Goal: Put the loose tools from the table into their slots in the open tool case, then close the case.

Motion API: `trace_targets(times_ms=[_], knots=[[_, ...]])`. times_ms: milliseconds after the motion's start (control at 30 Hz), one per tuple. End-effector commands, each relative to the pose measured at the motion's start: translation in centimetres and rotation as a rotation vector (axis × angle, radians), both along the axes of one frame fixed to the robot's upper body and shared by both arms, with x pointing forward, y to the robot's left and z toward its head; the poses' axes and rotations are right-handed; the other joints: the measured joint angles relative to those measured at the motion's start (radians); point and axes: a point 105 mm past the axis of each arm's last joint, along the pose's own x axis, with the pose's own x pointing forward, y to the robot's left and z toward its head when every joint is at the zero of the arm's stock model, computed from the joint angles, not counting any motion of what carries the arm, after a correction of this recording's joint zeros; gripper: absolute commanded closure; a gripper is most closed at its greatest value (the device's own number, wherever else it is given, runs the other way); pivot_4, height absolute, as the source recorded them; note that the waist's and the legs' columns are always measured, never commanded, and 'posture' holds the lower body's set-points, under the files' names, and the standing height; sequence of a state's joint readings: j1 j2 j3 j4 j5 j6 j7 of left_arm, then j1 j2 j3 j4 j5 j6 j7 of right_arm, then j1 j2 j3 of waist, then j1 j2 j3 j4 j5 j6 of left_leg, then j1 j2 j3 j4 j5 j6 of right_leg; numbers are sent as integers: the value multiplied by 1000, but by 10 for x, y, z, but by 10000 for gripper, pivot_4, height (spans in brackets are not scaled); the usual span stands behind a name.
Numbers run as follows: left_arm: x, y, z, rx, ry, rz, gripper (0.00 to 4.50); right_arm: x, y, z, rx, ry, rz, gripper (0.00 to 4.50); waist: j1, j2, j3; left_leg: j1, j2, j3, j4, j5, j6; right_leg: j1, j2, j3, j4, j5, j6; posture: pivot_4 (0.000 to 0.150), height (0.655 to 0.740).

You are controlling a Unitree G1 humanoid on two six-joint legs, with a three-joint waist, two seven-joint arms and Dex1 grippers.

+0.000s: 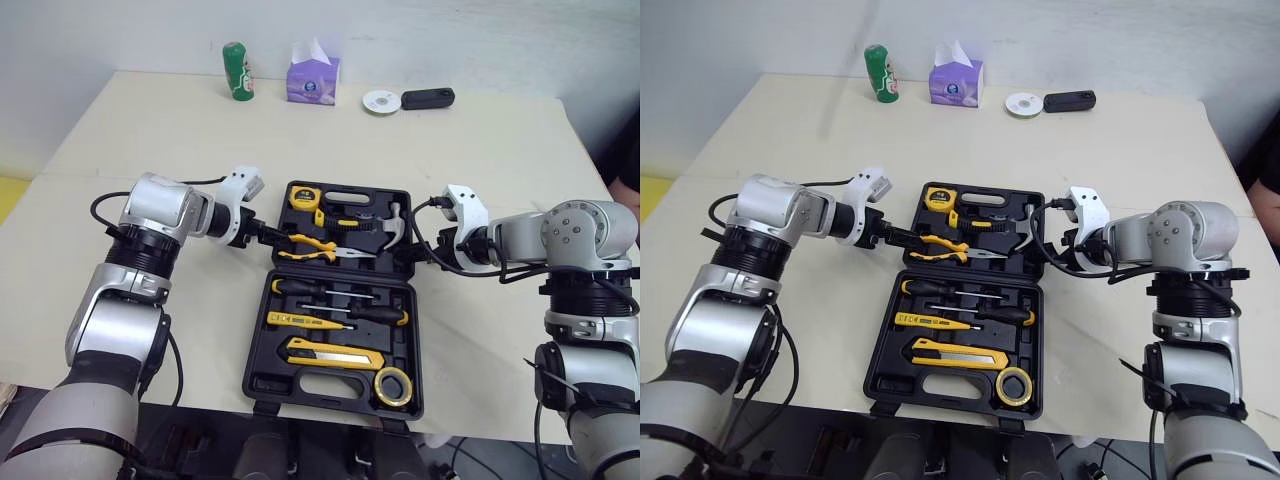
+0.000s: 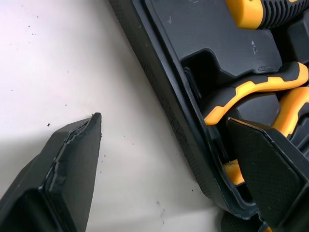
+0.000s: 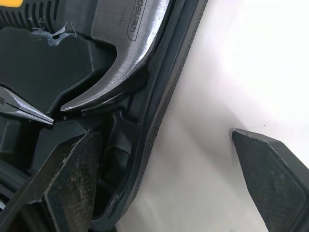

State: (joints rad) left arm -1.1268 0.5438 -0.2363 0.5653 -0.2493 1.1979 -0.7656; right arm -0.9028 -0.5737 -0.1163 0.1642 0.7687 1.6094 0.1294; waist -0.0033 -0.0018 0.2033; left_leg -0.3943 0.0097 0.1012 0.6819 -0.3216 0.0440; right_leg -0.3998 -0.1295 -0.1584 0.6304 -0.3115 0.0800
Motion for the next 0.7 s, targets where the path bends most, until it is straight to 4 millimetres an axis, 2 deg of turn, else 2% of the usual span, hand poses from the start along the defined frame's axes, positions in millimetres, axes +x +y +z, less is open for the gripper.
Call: trace_targets(times_ms=[33,133,300,367,467,533,600,633,667,700], knots=[[1,-6,7,-11,-18,-18,1006,0,-1,5,4,-13,-3,875,0,0,0,0,0,0,0,0,0,0,0,0,0,0,0,1500,7400],[1,-7,5,-14,-16,-18,8827,-1,-4,1,0,-6,-17,0,1,0,0,0,0,0,0,0,0,0,0,0,0,0,0,1500,7400],[-4,-20,5,-46,2,-49,31753,1,-3,-1,16,3,-32,0,0,0,0,0,0,0,0,0,0,0,0,0,0,0,0,1500,7400],[-6,-26,6,-61,9,-66,37310,2,-1,-2,35,7,-41,0,0,-1,0,1,0,1,0,0,0,0,0,1,1,0,0,1500,7400],[-6,-29,6,-62,6,-67,40806,4,0,-2,47,4,-54,0,0,-1,-1,3,0,1,0,0,0,2,-1,1,2,0,0,1500,7400],[-6,-29,6,-63,4,-64,41386,4,1,-1,53,0,-63,0,-1,-1,-1,4,0,1,0,0,0,2,-1,2,2,0,0,1500,7400],[-5,-29,6,-63,1,-59,41679,4,1,-1,57,-3,-69,9068,0,-1,-1,4,0,1,0,0,0,2,-1,2,2,0,0,1500,7400],[-6,-28,6,-65,0,-57,41695,3,1,-1,58,-6,-65,10584,1,-1,-1,4,0,1,0,1,0,2,-2,2,2,0,0,1500,7400],[-6,-28,6,-64,-1,-56,41880,2,1,-1,56,-9,-60,16529,1,-1,-1,4,0,1,0,1,0,2,-2,2,2,0,0,1500,7400],[-6,-27,6,-64,-2,-54,41920,0,0,-1,54,-9,-50,20465,2,-1,-1,4,0,1,0,1,0,2,-2,2,2,0,0,1500,7400]])
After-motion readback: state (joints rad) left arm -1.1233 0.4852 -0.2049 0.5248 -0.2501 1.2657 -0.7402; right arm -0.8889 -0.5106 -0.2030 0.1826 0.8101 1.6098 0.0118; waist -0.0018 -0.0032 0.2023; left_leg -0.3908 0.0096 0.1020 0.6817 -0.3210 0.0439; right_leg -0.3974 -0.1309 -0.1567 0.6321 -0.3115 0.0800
